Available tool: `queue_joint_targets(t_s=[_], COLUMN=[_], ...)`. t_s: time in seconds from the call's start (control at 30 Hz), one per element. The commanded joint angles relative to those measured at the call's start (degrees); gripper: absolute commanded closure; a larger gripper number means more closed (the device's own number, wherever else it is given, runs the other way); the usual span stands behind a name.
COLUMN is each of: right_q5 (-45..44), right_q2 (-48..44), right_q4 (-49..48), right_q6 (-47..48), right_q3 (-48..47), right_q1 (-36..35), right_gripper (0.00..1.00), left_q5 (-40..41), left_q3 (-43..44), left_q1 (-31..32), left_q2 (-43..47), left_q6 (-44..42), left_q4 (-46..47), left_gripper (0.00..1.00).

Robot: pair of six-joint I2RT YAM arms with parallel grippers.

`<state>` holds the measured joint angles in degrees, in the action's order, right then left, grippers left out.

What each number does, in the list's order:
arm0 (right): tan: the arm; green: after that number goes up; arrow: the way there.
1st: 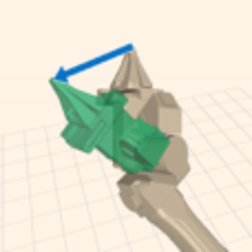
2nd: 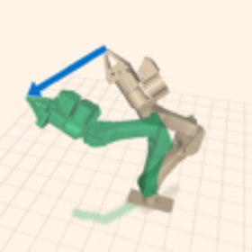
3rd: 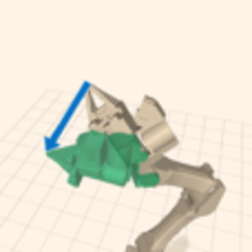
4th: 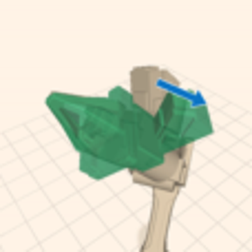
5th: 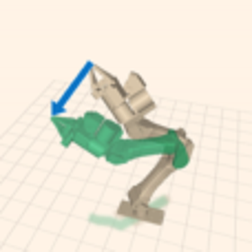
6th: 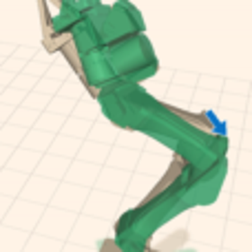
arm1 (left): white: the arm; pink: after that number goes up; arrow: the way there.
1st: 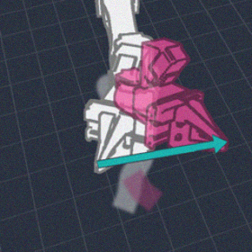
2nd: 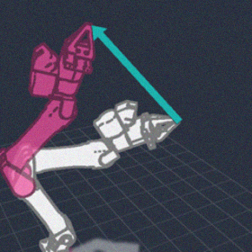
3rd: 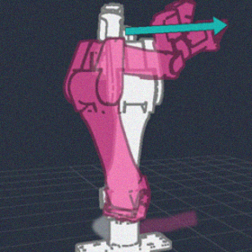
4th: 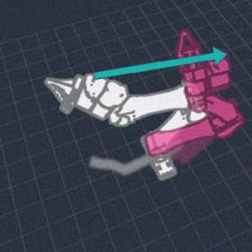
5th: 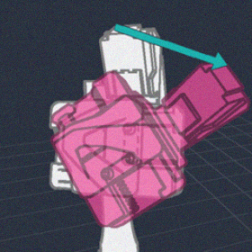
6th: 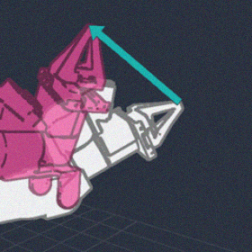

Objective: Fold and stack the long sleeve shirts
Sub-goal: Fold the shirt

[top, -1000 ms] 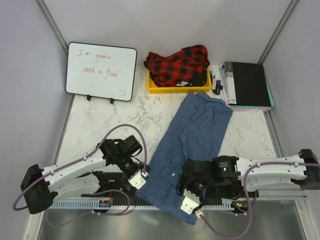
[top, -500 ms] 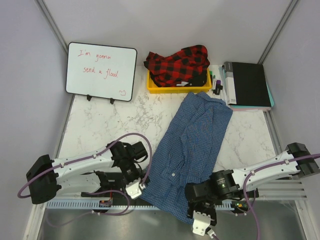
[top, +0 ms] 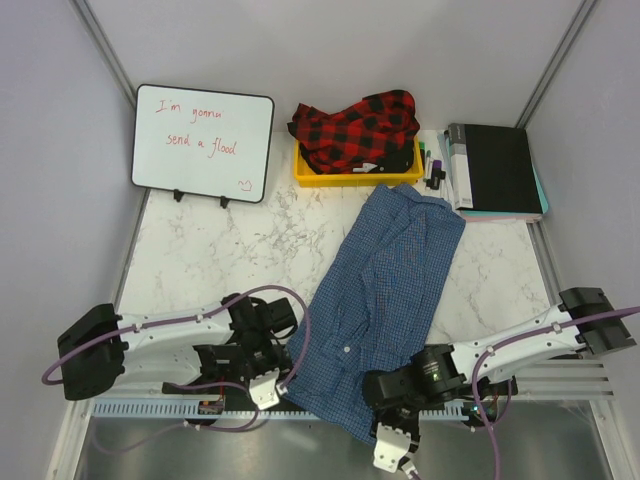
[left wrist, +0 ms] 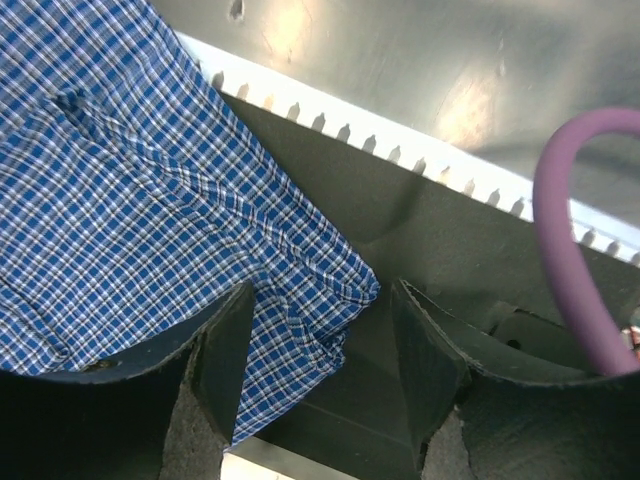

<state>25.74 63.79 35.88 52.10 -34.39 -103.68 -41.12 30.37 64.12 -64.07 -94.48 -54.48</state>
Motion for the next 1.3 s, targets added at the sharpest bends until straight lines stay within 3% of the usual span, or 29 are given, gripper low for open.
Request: queue_joint_targets(t_s=[0.0, 0.17, 0.27, 0.37, 0.47, 0.53, 0.63, 0.67, 0.77, 0.9, 0.93, 0.97, 1.03, 1.27], right_q5=[-0.2, 0.0, -0.2, -1.4, -2.5, -2.9, -2.5, -1.3, -0.1, -3.3, -3.6, -3.6, -3.8, -8.7], right_q2=[1.7, 3.4, 5.1, 4.9, 4.8, 4.8, 4.7, 4.6, 2.7, 3.4, 4.3, 5.0, 7.3, 8.3], right_q4=[-2.2, -2.5, -2.6, -4.2, -4.9, -4.6, 0.7, 3.5, 9.0, 3.5, 2.5, 2.0, 2.0, -0.8], right_q6=[-0.9, -0.9, -1.2, -3.1, -4.0, -4.1, -2.8, -1.7, -3.8, -5.7, -5.7, -5.1, -5.3, -6.8], right_q3=[-0.3, -1.0, -1.7, -1.5, -1.4, -1.6, -4.8, -6.2, -9.0, -4.2, -3.4, -3.1, -3.8, -3.8], right_q1=[-0.4, -0.4, -0.4, -0.4, -0.4, -0.5, -0.4, -0.5, -2.2, -4.7, -4.7, -4.7, -4.6, -4.3], right_gripper=[0.48, 0.48, 0.49, 0.59, 0.69, 0.71, 0.46, 0.3, 0.02, 0.04, 0.09, 0.22, 0.32, 0.36], left_q5=[2.5, 2.6, 2.5, 2.0, 1.5, 1.4, 1.5, 1.5, 1.4, 1.3, 1.4, 1.5, 1.7, 1.4], left_q3=[-1.9, -3.6, -3.7, -4.2, -4.8, -5.3, -6.0, -6.1, -5.8, -5.2, -5.1, -5.1, -5.0, -4.9], left_q1=[0.4, 0.4, 0.4, 0.4, 0.4, 0.4, 0.4, 0.4, 0.4, 0.3, 0.3, 0.3, 0.3, 0.3], left_q2=[-1.0, -1.3, -1.8, -1.7, -0.4, 1.0, 2.6, 2.8, 2.6, 1.8, 1.8, 1.8, 1.8, 1.6], left_q6=[-5.3, -6.5, -6.0, -6.2, -6.1, -5.5, -5.2, -5.1, -5.0, -4.2, -4.1, -3.9, -3.6, -2.9], left_q4=[2.8, 5.0, 6.5, 7.5, 7.8, 7.8, 7.9, 8.1, 8.2, 8.5, 8.6, 8.6, 8.6, 8.5], left_gripper=[0.37, 0.39, 0.46, 0.62, 0.83, 0.87, 0.89, 0.89, 0.89, 0.89, 0.89, 0.89, 0.89, 0.89])
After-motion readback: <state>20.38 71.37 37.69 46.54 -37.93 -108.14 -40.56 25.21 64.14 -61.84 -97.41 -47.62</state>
